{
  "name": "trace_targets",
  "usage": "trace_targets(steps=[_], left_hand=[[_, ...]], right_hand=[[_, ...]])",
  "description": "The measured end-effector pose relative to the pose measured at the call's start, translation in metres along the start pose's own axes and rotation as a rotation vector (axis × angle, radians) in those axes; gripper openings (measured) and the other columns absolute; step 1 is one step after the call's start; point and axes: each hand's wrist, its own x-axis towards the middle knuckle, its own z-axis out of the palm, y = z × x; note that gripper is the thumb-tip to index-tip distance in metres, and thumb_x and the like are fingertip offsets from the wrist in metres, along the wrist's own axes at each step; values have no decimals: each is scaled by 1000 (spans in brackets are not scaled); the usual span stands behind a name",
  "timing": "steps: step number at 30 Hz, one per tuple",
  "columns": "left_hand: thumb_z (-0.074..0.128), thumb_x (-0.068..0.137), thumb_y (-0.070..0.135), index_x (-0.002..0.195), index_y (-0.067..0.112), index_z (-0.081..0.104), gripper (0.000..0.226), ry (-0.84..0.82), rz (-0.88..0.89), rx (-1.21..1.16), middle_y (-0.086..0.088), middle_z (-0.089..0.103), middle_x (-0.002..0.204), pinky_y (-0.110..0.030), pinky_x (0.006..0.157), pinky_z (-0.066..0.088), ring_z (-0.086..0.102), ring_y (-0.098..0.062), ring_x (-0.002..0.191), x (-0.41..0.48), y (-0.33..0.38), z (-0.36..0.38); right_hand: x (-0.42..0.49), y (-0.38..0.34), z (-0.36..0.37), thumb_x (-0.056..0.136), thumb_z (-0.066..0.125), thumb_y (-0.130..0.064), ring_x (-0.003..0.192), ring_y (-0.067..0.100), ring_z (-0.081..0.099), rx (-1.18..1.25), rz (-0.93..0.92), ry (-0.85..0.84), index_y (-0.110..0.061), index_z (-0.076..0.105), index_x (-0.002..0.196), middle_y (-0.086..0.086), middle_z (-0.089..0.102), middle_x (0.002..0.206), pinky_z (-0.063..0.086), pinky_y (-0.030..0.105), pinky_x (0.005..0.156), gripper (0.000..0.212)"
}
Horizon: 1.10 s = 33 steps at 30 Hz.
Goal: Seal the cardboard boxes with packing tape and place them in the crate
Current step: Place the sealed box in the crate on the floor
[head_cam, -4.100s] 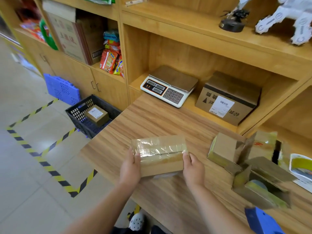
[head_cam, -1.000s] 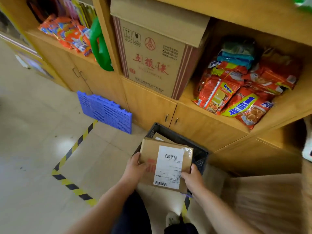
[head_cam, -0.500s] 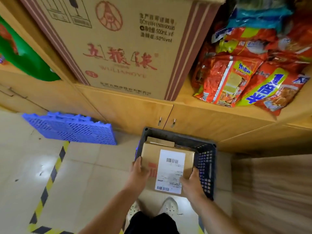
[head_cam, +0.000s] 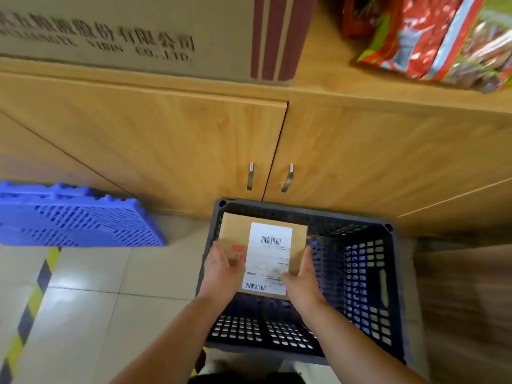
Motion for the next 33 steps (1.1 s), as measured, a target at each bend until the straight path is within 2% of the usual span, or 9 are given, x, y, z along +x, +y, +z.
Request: trace_targets(steps=[2,5,8,11,15,18,23,28,33], left_hand=[[64,77,20,119,29,42,48,-44,37,143,0,40,138,-41,105,39,37,-22,128,14,-10,3],[64,78,21,138,31,25,72,-115,100,302,1,6,158,-41,111,23,7,-23,144,25,-18,8],[68,79,28,150,30,6,94,-160,144,440,8,-12,158,-39,115,17,-5,-19,145,28,-27,14],[70,79,34,151,30,7,96,-160,223,518,13,-20,155,-36,115,18,-10,-17,143,29,-36,17],[67,84,36,150,30,-8,100,-135,305,750,8,-35,148,-39,115,21,-17,-24,142,30,-48,23],[63,87,35,148,26,-15,100,-98,332,880,-3,-36,148,-41,115,17,-14,-33,143,29,-52,26],[57,88,46,144,15,-25,104,-119,305,1028,-18,-31,148,-45,116,6,-17,-40,141,24,-43,30],[64,84,42,148,19,-19,107,-258,234,989,-9,-30,152,-42,117,0,-25,-30,141,12,-19,12],[62,86,37,150,26,-5,93,-301,237,881,-2,-11,159,-39,116,13,-9,-21,146,-29,28,-17]], right_hand=[[18,8,7,92,54,-6,140,22,30,-3,-24,4,-34,-13,148,-4,8,160,34,42,112,92],[39,18,14,91,55,-5,139,21,31,-3,-32,9,-35,-15,148,-2,12,159,33,39,112,95],[49,25,15,87,62,-3,142,18,23,-35,-55,6,-35,-14,148,-3,10,159,27,32,110,103],[52,31,15,79,69,-2,145,14,11,-86,-74,-14,-37,-17,147,-8,1,159,19,32,114,115],[56,39,15,78,72,-9,144,12,4,-216,-128,-22,-36,-27,143,-11,-8,158,10,24,109,122],[58,44,13,80,73,-14,144,10,0,-281,-169,-19,-41,-34,135,-12,-12,158,7,21,102,123],[54,41,3,84,70,-22,146,14,7,-365,-178,-58,-42,-36,132,-11,-4,159,18,34,114,118],[31,25,-18,88,65,-22,146,16,9,-417,-121,-133,-37,-24,144,-9,-5,160,20,39,117,106],[-20,-4,-44,92,60,-28,144,20,20,-406,-46,-131,-27,-5,152,-2,8,160,26,43,116,88]])
